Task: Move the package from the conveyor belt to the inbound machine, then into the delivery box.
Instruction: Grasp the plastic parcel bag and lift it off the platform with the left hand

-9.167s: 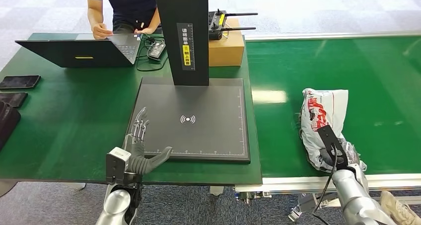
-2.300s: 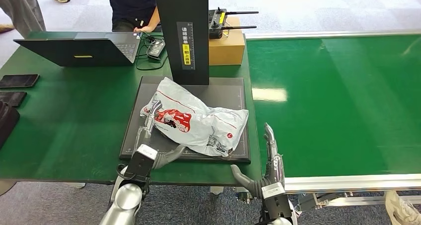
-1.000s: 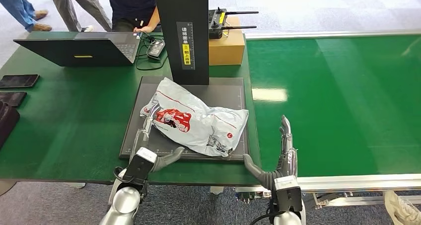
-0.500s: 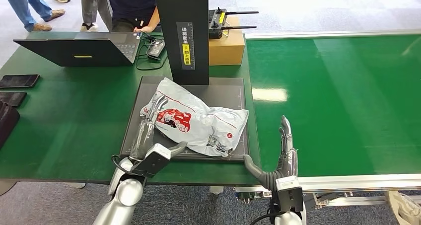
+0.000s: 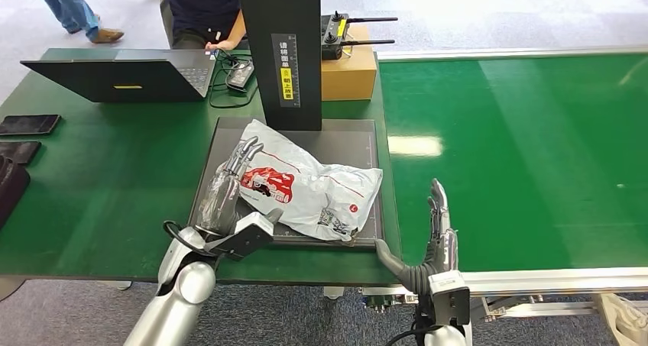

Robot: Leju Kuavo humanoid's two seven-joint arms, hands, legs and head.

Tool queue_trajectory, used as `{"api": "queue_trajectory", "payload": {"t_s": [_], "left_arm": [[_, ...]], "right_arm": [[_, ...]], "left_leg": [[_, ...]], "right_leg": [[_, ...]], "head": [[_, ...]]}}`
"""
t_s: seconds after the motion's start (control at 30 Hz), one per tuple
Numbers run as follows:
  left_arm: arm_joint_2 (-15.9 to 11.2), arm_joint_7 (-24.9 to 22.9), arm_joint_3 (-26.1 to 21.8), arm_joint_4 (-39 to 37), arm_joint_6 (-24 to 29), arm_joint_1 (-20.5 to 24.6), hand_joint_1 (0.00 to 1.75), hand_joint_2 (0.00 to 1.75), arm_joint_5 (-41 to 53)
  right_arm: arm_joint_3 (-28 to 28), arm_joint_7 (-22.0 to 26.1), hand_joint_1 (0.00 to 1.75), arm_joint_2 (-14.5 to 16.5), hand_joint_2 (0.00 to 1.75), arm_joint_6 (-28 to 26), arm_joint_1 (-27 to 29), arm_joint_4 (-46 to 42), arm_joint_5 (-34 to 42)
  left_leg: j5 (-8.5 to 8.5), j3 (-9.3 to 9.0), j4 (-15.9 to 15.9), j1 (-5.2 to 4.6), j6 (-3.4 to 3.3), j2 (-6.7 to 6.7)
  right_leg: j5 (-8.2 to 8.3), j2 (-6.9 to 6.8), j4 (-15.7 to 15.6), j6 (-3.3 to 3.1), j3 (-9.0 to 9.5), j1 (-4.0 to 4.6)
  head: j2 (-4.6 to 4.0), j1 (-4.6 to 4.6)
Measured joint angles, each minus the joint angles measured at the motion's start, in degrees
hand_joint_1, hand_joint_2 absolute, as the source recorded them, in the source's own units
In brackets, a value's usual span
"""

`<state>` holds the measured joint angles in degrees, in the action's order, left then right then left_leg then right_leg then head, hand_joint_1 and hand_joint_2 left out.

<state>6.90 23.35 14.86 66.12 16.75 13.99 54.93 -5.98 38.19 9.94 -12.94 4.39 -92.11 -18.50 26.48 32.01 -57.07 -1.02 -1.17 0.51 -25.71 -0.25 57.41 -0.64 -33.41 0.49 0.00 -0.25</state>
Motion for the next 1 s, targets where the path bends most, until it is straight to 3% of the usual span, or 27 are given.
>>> {"api": "queue_trajectory", "payload": {"t_s": [0.17,0.43,0.77,1.0], "left_arm": [[-1.44,-0.82,1.09,-1.44,-1.48,1.74,0.00,1.75,0.55],[-3.04,-1.54,4.20,-11.11,-3.38,9.24,0.00,1.75,1.53],[-4.16,-2.57,7.65,-23.11,-7.25,17.03,0.00,1.75,1.55],[-4.40,-2.70,8.53,-27.51,-7.42,19.81,0.00,1.75,1.53]], "right_arm": [[0.03,-0.27,0.00,0.00,1.75,0.67,-0.48,0.24,0.16],[0.04,-0.31,0.00,0.00,1.75,1.53,-1.72,1.10,0.32],[0.01,-0.39,0.00,-0.06,1.75,1.64,-3.32,2.58,1.03],[-0.05,-0.42,0.00,-0.07,1.75,1.64,-3.86,2.99,1.04]], "left_leg": [[0.00,0.01,0.00,0.00,0.00,-0.01],[-0.03,0.00,0.00,0.00,0.00,0.00],[-0.03,0.01,0.00,0.00,0.00,0.00],[-0.03,0.01,0.00,0.00,0.00,0.00]], "right_leg": [[0.00,-0.01,0.00,0.00,-0.01,0.00],[0.03,0.00,0.01,-0.02,0.00,0.00],[0.03,0.00,0.01,-0.02,-0.01,0.00],[0.03,0.00,0.02,-0.02,-0.01,0.00]], "head": [[0.00,-0.01],[0.00,0.01],[0.00,0.01],[0.00,0.01]]}}
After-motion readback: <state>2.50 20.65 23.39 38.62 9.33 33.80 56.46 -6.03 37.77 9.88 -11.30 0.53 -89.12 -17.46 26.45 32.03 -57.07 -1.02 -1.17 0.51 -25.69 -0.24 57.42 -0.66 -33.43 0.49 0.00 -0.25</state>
